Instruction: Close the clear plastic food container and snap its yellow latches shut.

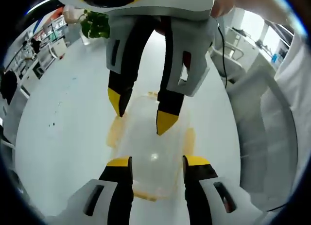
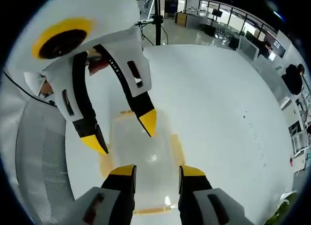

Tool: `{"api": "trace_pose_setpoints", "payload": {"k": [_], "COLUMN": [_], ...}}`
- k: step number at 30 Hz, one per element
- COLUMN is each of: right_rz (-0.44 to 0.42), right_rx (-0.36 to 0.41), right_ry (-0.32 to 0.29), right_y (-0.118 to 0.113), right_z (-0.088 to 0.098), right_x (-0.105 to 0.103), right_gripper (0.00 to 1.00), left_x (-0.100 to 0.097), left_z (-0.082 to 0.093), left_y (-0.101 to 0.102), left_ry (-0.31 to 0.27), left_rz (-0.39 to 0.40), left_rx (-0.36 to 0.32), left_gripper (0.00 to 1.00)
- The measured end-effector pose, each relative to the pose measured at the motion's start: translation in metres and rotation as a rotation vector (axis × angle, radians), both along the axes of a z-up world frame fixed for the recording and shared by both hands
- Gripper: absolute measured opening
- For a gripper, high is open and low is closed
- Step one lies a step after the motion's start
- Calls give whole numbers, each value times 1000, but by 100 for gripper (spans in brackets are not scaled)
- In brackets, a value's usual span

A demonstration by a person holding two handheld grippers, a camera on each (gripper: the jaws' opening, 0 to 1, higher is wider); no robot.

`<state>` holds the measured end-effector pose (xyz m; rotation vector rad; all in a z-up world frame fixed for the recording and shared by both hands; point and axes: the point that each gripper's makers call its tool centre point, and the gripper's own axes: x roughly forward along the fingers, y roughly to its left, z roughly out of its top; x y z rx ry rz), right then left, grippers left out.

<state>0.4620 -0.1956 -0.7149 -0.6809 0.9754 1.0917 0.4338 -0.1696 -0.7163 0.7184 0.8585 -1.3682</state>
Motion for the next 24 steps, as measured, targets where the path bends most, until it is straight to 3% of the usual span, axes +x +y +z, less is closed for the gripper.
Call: {"api": "trace_pose_setpoints", "payload": {"k": [24], "right_rz": [25], "right_rx": [-45], "right_ry": [47], "right_y": [-4], "right_z": [-16], "right_x": [6], "right_gripper": [35], "left_x": [-13], "left_z": [-8], "left_y": [0], "left_ry": [-33], "left_rz": [6], "left_rx": [38], "left_gripper": [42]}}
